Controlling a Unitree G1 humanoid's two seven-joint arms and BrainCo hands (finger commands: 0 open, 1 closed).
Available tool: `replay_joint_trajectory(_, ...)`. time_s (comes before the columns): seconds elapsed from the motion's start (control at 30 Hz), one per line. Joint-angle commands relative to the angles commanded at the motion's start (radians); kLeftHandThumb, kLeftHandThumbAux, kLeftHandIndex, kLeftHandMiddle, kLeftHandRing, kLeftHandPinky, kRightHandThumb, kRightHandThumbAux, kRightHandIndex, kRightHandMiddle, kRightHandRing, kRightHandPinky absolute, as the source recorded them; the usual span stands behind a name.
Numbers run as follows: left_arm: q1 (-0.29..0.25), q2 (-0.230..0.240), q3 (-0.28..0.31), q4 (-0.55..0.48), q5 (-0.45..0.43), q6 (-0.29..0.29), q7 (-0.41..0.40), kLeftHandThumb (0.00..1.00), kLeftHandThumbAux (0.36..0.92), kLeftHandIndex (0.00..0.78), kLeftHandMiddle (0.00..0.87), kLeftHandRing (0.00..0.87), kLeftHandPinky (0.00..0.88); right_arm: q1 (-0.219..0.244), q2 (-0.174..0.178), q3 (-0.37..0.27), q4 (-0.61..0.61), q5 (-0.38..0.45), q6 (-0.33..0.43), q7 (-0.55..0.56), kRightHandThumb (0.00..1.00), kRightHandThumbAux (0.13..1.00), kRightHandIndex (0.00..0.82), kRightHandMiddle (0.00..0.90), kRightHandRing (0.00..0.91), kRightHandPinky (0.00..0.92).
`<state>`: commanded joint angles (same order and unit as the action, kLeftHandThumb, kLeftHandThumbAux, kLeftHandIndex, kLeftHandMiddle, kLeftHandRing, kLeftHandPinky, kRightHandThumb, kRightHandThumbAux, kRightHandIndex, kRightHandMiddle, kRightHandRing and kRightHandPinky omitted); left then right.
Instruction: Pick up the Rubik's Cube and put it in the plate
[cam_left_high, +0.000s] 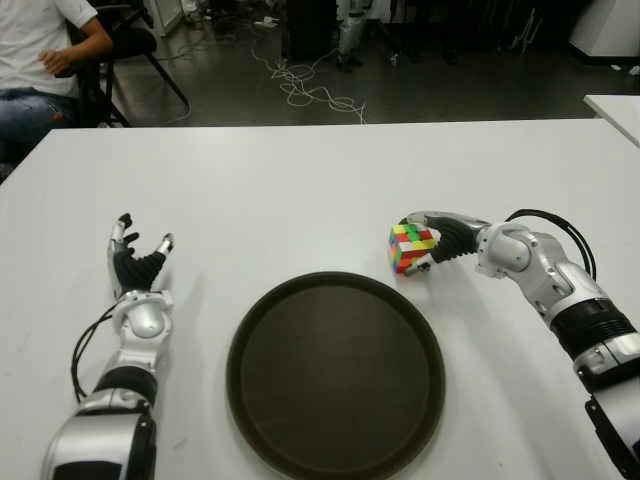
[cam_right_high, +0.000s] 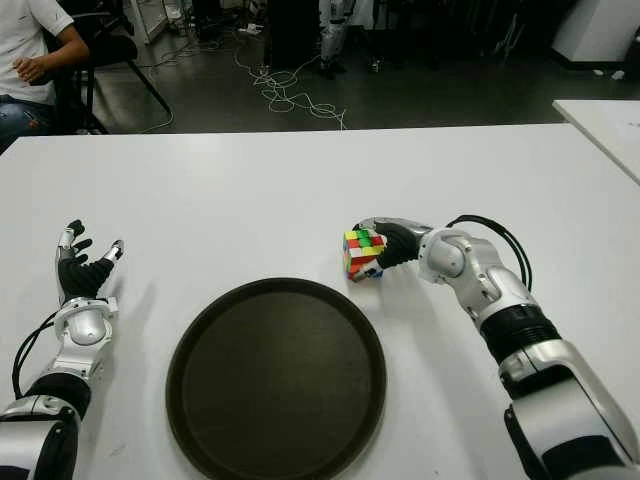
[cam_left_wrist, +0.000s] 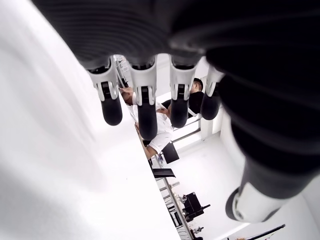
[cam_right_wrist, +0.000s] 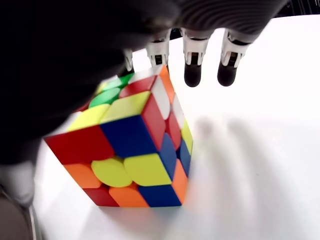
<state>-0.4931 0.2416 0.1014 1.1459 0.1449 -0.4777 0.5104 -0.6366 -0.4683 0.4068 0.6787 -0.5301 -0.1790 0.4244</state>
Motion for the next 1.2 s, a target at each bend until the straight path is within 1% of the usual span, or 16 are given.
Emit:
replay_joint_trajectory(0.13, -0.001, 0.002, 0.001, 0.005, 0.000, 0.004, -0.003, 0.414, 0.724, 0.093, 0.132, 0.134, 0.138, 0.001, 0.002, 0.000, 0.002, -0.002, 0.006, -0.005, 0.000, 0.562, 0.000, 0.000, 0.000, 0.004)
replay_joint_trajectory(0.3, -0.002, 0.002, 0.002, 0.009, 0.001, -0.002, 0.003, 0.431, 0.712, 0.101, 0.146, 0.156, 0.178, 0.003, 0.002, -0.002, 0.004, -0.004, 0.004, -0.018, 0.000, 0.588, 0.000, 0.000, 0.000, 0.003)
replay_joint_trajectory(0.43, 0.001, 0.002, 0.003, 0.007, 0.000, -0.010, 0.000, 0.426, 0.708, 0.101, 0.148, 0.161, 0.178, 0.000, -0.002, 0.004, 0.005, -0.009, 0.006, -0.007, 0.000, 0.599, 0.000, 0.000, 0.000, 0.004)
replay_joint_trajectory(0.63, 0.001, 0.001, 0.004, 0.008, 0.000, -0.013, 0.004, 0.416, 0.711, 0.100, 0.146, 0.154, 0.157, -0.004, -0.001, 0.011, 0.011, -0.023, 0.009, -0.010, 0.000, 0.579, 0.000, 0.000, 0.000, 0.000)
replay_joint_trajectory(0.77, -0.001, 0.002, 0.003, 0.010, 0.003, -0.009, 0.009, 0.431, 0.713, 0.100, 0.144, 0.148, 0.143, -0.001, 0.002, 0.006, 0.011, -0.018, 0.004, -0.017, 0.000, 0.567, 0.000, 0.000, 0.000, 0.000)
replay_joint_trajectory(0.87, -0.002, 0.002, 0.002, 0.010, 0.003, -0.006, 0.010, 0.424, 0.715, 0.098, 0.140, 0.141, 0.134, -0.003, 0.002, 0.003, 0.015, -0.011, -0.003, -0.015, 0.000, 0.563, 0.000, 0.000, 0.000, 0.000)
replay_joint_trajectory(1.03, -0.002, 0.001, 0.002, 0.009, 0.003, -0.005, 0.009, 0.395, 0.712, 0.094, 0.134, 0.141, 0.148, -0.008, 0.001, 0.002, 0.014, -0.007, -0.008, -0.010, 0.000, 0.561, 0.000, 0.000, 0.000, 0.005)
replay_joint_trajectory(1.07, -0.002, 0.000, 0.001, 0.008, 0.003, -0.006, 0.008, 0.402, 0.711, 0.095, 0.136, 0.147, 0.168, -0.008, 0.001, 0.002, 0.012, -0.009, -0.006, -0.009, 0.000, 0.556, 0.000, 0.000, 0.000, 0.006)
replay_joint_trajectory(1.2, -0.002, 0.000, 0.001, 0.008, 0.004, -0.008, 0.009, 0.427, 0.708, 0.099, 0.143, 0.161, 0.201, -0.008, 0.000, 0.003, 0.003, -0.013, 0.001, -0.005, 0.000, 0.546, 0.000, 0.000, 0.004, 0.007)
